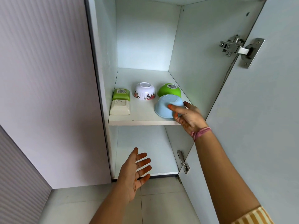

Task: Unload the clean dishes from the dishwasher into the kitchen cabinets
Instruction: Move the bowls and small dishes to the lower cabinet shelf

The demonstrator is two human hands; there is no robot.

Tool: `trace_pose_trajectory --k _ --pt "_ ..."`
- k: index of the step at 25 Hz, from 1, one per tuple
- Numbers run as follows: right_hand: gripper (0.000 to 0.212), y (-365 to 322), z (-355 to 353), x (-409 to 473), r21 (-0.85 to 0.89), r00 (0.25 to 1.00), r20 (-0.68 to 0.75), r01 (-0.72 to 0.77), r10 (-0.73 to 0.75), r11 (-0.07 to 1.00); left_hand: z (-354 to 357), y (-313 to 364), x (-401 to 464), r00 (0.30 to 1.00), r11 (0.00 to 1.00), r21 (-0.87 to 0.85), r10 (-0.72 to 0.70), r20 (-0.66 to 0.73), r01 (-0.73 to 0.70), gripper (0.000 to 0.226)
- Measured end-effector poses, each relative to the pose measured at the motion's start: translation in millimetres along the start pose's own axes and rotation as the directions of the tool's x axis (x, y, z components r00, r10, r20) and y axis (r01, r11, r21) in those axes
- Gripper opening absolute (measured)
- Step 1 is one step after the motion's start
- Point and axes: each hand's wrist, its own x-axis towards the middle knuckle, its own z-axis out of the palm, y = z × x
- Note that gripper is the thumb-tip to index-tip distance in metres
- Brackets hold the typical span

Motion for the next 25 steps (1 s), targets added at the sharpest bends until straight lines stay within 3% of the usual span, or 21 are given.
trace_pose_trajectory --k 2,5,11,17,21,25 --pt "0.048 5 2 5 -0.353 0.995 -0.051 0.059 -0.082 0.934 0 -1 -1 1.0 1.0 0.0 0.003 0.001 -0.003 0.041" --pt "0.078 11 0 14 -0.809 0.97 -0.101 0.05 -0.222 0.585 1 -1 -1 1.0 1.0 0.009 0.004 -0.007 -0.004 0.04" --pt "0.088 15 3 20 -0.981 0.954 -0.096 -0.042 -0.285 0.191 3 -3 6 0.999 0.999 0.026 -0.019 -0.034 0.019 0.035" --pt "0.094 5 8 6 -0.988 0.969 -0.123 -0.099 -0.215 0.121 17 -3 -11 0.985 0.985 -0.021 -0.174 -0.025 0.173 0.038" --pt "0.07 -17 15 -20 -0.997 0.988 -0.046 -0.036 -0.147 0.069 32 30 -32 0.977 0.976 -0.131 -0.186 -0.1 0.173 0.032" --pt "0.057 -55 35 -73 -0.991 0.996 -0.008 0.003 -0.084 0.137 59 78 -81 0.972 0.98 -0.045 -0.2 -0.125 0.196 0.034"
